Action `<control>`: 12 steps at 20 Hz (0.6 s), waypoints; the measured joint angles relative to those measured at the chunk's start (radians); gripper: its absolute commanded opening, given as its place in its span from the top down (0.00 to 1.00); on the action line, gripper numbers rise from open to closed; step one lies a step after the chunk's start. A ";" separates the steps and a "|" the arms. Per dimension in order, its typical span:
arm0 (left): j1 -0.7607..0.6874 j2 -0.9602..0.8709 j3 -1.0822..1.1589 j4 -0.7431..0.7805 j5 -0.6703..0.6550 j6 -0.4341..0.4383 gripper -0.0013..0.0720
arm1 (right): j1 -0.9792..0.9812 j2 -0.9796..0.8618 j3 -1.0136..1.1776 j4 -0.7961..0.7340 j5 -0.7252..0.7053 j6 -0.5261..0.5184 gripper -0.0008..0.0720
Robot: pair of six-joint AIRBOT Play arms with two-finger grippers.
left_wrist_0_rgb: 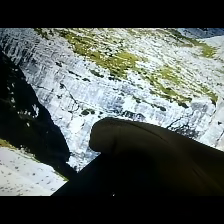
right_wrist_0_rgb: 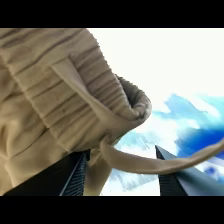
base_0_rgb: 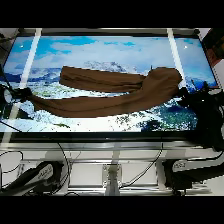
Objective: Fold the clothes and pants, and hang the long-sleeved shirts on hangers.
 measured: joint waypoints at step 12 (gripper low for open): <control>0.000 0.000 0.000 0.000 0.001 0.000 0.96 | 0.068 0.000 0.031 0.068 -0.282 -0.030 0.28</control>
